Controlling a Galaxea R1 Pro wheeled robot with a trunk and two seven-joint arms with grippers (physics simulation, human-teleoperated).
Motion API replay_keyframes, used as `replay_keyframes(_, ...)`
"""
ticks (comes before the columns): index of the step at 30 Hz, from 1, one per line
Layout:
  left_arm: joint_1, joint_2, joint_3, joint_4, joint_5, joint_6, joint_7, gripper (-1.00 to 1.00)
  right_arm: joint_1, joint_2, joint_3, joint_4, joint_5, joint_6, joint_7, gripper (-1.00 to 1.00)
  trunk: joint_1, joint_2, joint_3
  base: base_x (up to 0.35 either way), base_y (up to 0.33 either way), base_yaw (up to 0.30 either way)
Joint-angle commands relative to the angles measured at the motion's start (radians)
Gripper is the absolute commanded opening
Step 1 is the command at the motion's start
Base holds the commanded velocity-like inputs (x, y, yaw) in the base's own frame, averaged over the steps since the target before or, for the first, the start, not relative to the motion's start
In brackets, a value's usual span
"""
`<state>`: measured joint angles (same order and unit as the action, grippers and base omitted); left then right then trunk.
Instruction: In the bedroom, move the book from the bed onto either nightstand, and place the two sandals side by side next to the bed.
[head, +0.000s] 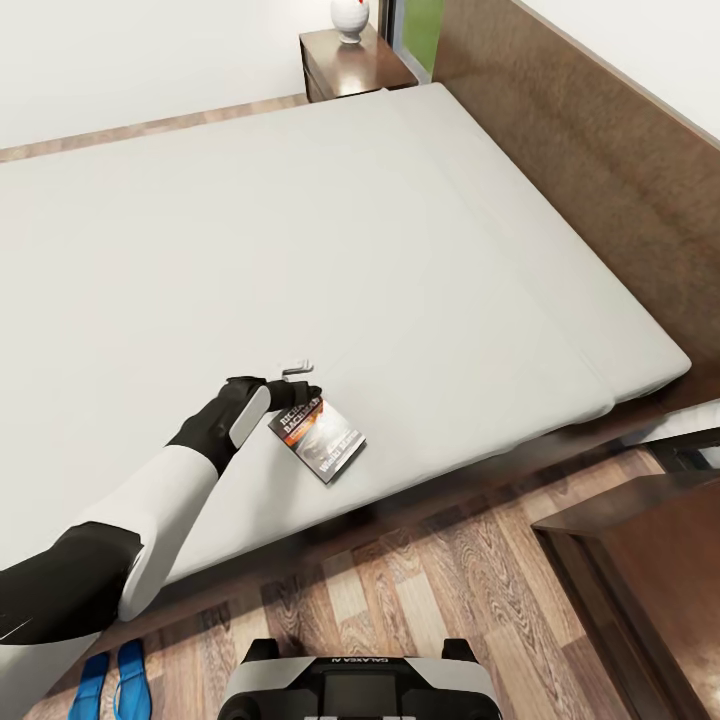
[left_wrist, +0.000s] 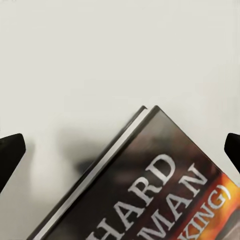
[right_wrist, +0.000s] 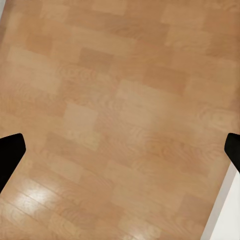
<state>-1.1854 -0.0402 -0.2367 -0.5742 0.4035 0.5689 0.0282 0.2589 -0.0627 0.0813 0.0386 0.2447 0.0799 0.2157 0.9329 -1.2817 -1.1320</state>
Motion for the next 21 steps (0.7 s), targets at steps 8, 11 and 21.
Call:
replay_keyframes(8,0.0,0.0,-0.003,-0.001,0.005,0.003,0.001,1.0,0.001,0.0,0.008,-0.002,0.001,0.003,0.004,1.0,0.019,-0.035,-0.016,0.0,0.0,0.0)
replay_keyframes(11,0.0,0.0,-0.003,-0.001,0.005,0.003,0.0,1.0,0.001,0.0,0.008,-0.002,0.001,0.003,0.004,1.0,0.019,-0.035,-0.016,0.0,0.0,0.0)
replay_keyframes(21,0.0,0.0,-0.003,-0.001,0.005,0.003,0.0,1.0,0.001,0.0,0.008,-0.002,0.001,0.003,0.004,1.0,0.019,-0.035,-0.016,0.0,0.0,0.0)
